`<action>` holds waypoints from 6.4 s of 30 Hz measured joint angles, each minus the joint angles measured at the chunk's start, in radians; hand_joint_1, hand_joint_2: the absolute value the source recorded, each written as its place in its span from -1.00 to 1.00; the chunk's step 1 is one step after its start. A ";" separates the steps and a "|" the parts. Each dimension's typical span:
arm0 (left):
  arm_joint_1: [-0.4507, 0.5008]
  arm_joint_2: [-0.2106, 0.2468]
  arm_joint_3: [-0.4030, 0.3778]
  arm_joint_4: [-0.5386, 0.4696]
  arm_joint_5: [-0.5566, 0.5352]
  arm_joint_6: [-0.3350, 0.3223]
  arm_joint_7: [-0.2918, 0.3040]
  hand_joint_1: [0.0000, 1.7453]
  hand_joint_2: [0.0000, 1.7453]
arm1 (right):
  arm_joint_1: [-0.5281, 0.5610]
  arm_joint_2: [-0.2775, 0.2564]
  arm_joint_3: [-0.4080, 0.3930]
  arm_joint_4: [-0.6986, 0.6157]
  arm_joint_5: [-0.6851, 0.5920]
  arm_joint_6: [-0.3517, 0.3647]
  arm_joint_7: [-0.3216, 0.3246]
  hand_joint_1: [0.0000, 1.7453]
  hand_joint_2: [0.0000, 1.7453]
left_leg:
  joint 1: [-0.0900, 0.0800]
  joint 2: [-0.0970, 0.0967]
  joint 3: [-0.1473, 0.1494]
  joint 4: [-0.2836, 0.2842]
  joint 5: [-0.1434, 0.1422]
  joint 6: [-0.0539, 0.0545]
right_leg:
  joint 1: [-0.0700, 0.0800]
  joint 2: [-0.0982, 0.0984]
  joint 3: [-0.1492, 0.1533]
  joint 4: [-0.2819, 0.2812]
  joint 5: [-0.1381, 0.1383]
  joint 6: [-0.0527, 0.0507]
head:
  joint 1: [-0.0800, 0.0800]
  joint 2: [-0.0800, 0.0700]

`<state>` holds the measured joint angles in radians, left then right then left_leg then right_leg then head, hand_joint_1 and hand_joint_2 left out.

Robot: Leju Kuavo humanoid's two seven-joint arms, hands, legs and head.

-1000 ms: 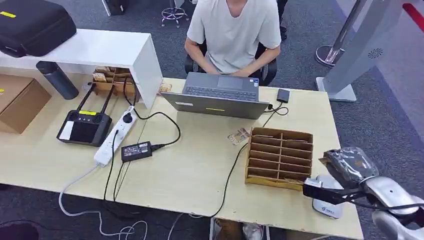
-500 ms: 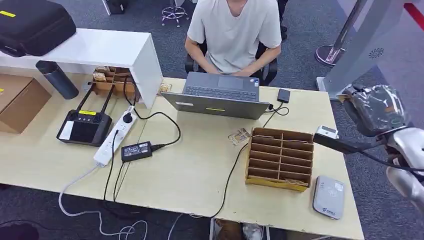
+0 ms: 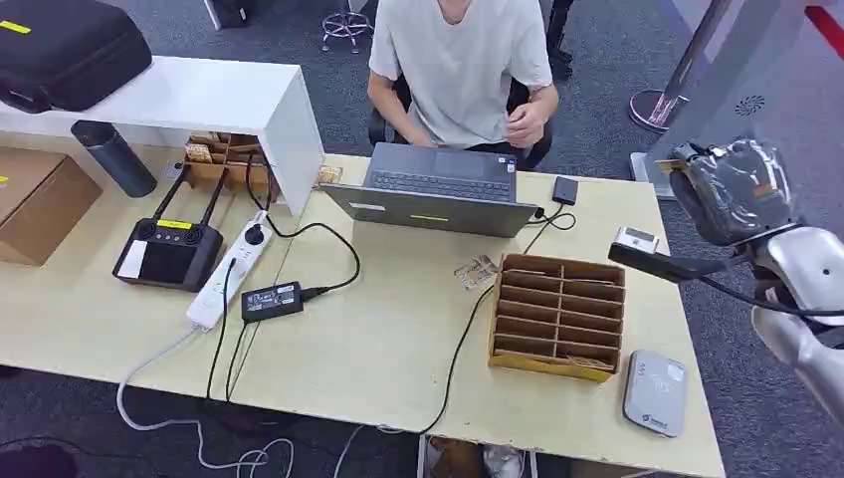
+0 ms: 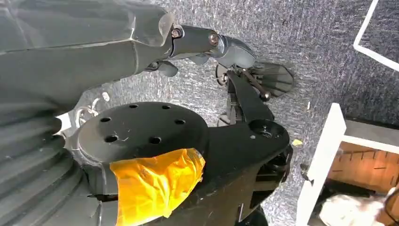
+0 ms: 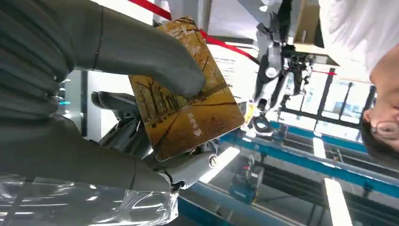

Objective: Pass the card to the sensor for recognition and then transmit it.

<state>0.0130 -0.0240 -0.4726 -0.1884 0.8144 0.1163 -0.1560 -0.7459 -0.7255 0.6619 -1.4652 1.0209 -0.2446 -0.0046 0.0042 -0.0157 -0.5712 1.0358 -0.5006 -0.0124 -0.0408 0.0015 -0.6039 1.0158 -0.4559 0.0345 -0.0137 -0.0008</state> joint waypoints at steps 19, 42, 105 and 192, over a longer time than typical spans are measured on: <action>-0.024 0.010 -0.089 0.000 -0.100 -0.010 -0.002 -1.00 1.00 | -0.229 0.414 0.171 0.585 0.133 -0.307 -0.093 1.00 1.00 | 0.003 0.001 0.001 0.000 0.002 -0.002 | 0.003 0.001 0.000 0.001 0.001 -0.002 | 0.000 0.000; -0.114 0.006 -0.306 -0.038 -0.302 -0.046 0.140 -1.00 1.00 | -0.229 0.565 0.226 0.706 0.119 -0.292 -0.104 -1.00 1.00 | 0.003 0.001 0.001 0.000 0.002 -0.003 | 0.003 0.001 -0.001 0.001 0.002 -0.003 | 0.000 0.000; -0.080 0.006 -0.288 -0.040 -0.214 0.019 0.078 -1.00 1.00 | 0.162 0.223 0.029 -0.086 0.074 -0.310 -0.059 -1.00 1.00 | 0.004 0.001 0.000 0.000 0.001 -0.003 | 0.004 0.001 -0.002 -0.001 0.001 -0.003 | 0.000 0.000; -0.106 0.006 -0.333 -0.040 -0.283 -0.042 0.103 -1.00 1.00 | 0.785 0.243 -0.151 -0.169 -0.044 -0.145 -0.019 -1.00 1.00 | 0.004 0.002 0.000 0.000 -0.002 -0.003 | 0.004 0.002 -0.001 -0.001 -0.001 -0.002 | 0.000 0.000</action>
<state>-0.0931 -0.0175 -0.8053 -0.2281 0.5310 0.0748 -0.0534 0.0392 -0.4826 0.5112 -1.6338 0.9766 -0.3895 -0.0233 0.0081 -0.0139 -0.5709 1.0358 -0.5025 -0.0154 -0.0370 0.0035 -0.6053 1.0147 -0.4564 0.0328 -0.0134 -0.0008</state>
